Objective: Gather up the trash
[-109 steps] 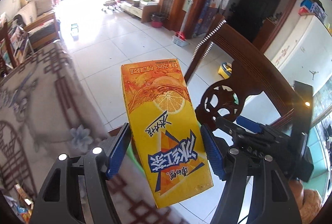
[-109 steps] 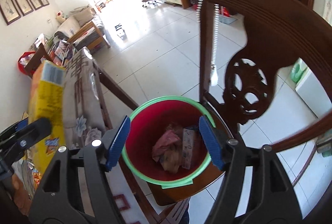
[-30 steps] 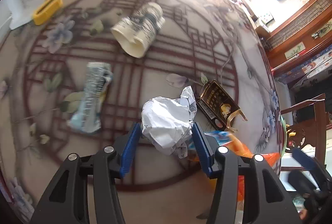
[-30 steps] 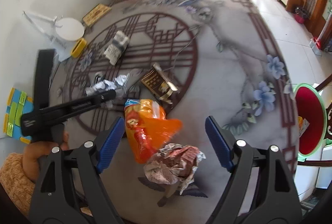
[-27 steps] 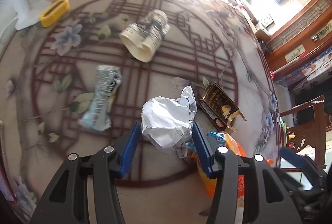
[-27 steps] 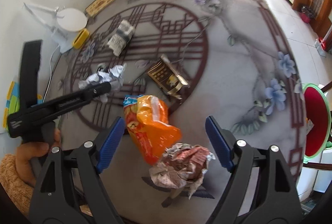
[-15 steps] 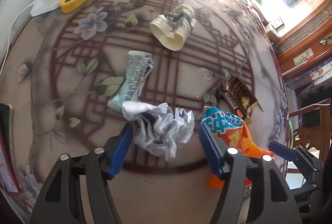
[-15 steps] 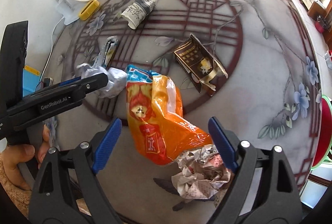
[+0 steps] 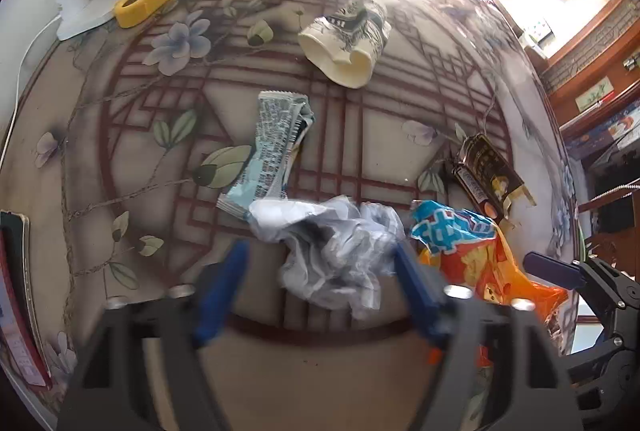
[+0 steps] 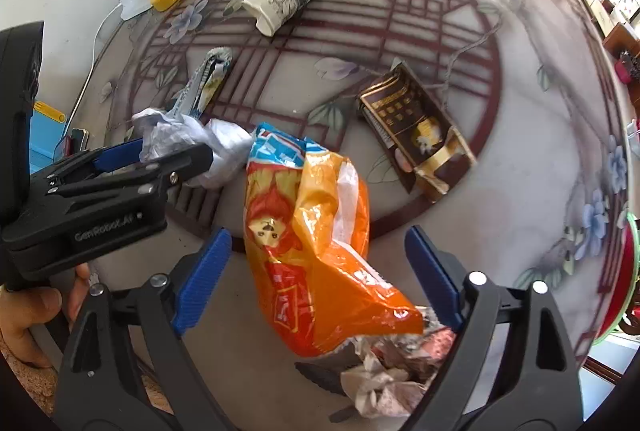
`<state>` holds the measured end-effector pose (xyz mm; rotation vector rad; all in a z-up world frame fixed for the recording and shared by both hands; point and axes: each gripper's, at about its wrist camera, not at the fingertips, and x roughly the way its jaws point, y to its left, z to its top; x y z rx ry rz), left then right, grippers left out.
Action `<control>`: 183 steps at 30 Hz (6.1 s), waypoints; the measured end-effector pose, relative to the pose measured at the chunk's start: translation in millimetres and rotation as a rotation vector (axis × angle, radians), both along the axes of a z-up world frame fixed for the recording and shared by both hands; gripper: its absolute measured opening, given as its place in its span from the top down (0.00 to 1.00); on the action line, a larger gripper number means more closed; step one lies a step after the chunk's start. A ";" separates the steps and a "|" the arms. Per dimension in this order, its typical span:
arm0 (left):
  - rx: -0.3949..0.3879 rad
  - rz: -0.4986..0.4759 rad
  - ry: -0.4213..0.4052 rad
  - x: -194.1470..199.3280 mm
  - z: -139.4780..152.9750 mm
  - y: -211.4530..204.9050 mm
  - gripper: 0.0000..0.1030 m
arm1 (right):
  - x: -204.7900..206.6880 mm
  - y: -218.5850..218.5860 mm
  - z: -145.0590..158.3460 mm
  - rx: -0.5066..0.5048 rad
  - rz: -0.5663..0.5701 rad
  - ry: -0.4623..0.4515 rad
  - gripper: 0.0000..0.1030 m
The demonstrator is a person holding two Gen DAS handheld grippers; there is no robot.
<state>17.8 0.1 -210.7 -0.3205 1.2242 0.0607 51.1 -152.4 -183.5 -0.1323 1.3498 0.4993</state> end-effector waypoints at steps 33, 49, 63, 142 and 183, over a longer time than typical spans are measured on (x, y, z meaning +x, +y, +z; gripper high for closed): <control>-0.042 -0.130 -0.288 19.1 123.0 -116.9 0.59 | 0.7 -157.6 99.6 0.287 -0.270 -0.232 0.56; -0.033 -0.249 -0.242 32.8 112.8 -215.6 0.59 | 3.4 -261.5 91.7 0.315 -0.387 -0.232 0.56; -0.032 -0.440 -0.253 45.6 124.1 -323.1 0.59 | -13.0 -397.5 77.9 0.296 -0.669 -0.264 0.56; 0.124 -0.036 -0.063 24.7 5.1 17.5 0.21 | -68.3 -140.0 49.0 0.133 -0.477 -0.105 0.23; 0.029 -0.169 -0.106 -6.3 18.1 18.7 0.42 | -83.8 -134.9 26.6 0.125 -0.650 -0.064 0.17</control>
